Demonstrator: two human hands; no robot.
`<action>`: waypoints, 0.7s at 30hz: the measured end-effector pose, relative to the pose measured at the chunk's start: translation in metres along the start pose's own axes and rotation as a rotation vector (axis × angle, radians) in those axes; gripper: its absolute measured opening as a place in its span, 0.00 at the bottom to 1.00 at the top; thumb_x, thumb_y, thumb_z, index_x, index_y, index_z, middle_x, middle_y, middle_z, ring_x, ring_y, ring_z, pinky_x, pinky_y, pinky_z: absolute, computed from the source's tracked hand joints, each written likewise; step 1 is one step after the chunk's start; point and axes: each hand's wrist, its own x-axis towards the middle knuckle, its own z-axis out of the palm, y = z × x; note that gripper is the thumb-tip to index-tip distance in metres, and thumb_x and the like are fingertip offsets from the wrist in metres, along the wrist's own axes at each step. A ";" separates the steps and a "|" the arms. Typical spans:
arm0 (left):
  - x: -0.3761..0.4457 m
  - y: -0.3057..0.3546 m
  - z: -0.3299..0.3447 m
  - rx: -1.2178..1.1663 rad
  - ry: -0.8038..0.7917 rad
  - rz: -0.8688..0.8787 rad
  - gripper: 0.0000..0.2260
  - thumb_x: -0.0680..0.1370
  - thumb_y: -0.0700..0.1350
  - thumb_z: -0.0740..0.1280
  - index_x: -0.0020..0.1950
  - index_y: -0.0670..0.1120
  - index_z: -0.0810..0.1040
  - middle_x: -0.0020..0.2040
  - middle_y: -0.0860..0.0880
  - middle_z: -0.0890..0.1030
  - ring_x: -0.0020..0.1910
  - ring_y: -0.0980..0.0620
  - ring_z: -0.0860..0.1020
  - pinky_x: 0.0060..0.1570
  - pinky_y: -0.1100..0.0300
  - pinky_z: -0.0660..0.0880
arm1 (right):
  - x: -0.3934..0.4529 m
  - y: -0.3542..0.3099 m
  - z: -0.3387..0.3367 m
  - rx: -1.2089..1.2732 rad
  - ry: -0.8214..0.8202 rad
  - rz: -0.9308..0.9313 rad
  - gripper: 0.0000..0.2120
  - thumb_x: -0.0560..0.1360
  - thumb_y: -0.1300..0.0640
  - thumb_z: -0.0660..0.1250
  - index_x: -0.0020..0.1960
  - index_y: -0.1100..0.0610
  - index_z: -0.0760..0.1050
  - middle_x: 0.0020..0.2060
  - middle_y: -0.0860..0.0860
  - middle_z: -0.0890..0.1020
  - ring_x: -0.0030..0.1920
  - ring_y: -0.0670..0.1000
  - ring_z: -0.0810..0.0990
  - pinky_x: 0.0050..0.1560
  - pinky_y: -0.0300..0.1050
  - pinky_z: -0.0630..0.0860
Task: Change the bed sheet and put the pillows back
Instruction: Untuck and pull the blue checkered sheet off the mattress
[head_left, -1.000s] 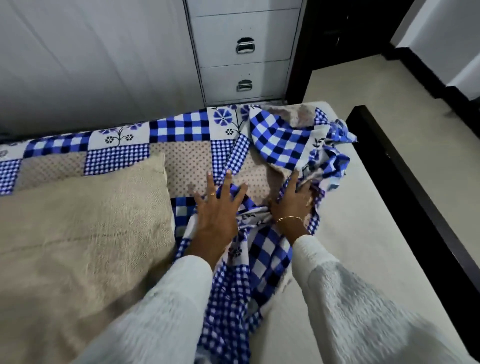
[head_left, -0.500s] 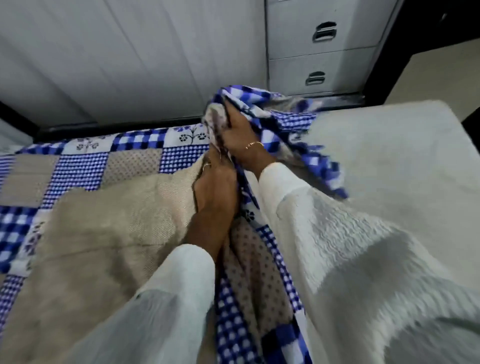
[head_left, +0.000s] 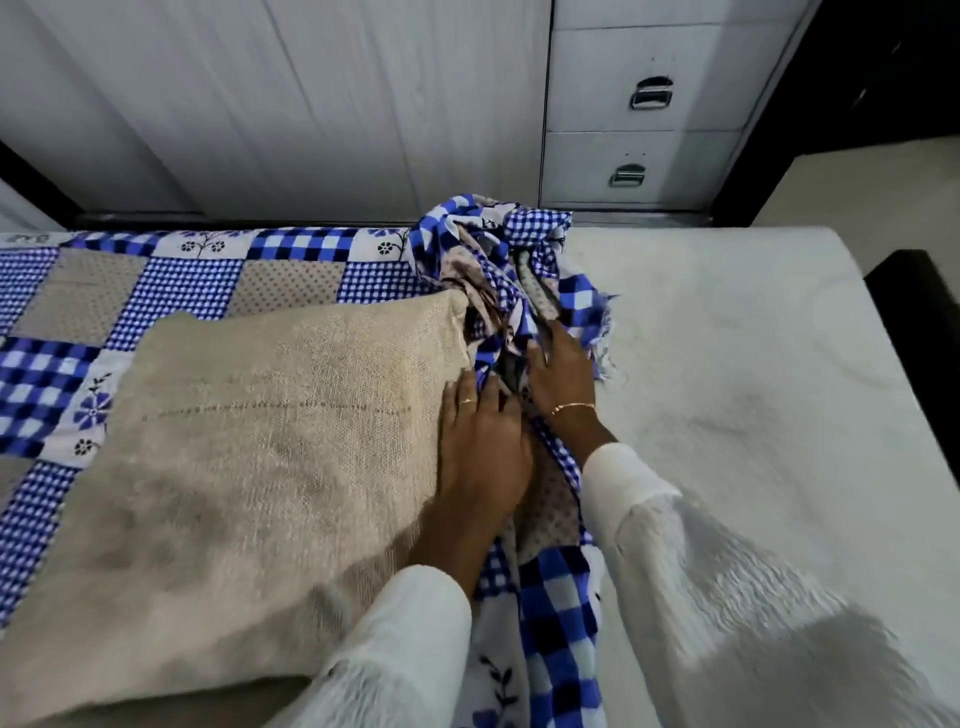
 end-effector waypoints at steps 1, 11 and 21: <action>-0.012 0.002 -0.004 -0.043 0.030 -0.036 0.22 0.74 0.46 0.52 0.58 0.40 0.79 0.62 0.39 0.77 0.65 0.37 0.71 0.66 0.42 0.64 | -0.016 0.000 -0.004 0.064 -0.001 0.008 0.21 0.79 0.57 0.58 0.71 0.61 0.65 0.67 0.60 0.70 0.67 0.58 0.68 0.63 0.46 0.63; -0.159 -0.021 -0.005 -0.100 0.366 -0.035 0.17 0.72 0.41 0.65 0.61 0.40 0.76 0.57 0.43 0.80 0.62 0.40 0.74 0.58 0.46 0.74 | -0.211 -0.056 -0.016 0.259 0.042 -0.145 0.21 0.74 0.56 0.55 0.60 0.66 0.74 0.58 0.61 0.77 0.59 0.58 0.75 0.57 0.36 0.63; -0.351 -0.123 -0.024 0.176 0.020 -0.416 0.25 0.73 0.55 0.52 0.65 0.47 0.75 0.68 0.44 0.72 0.66 0.41 0.71 0.61 0.36 0.66 | -0.427 -0.085 0.040 -0.191 -0.245 -0.222 0.22 0.71 0.46 0.55 0.56 0.57 0.79 0.58 0.61 0.79 0.59 0.63 0.77 0.54 0.62 0.74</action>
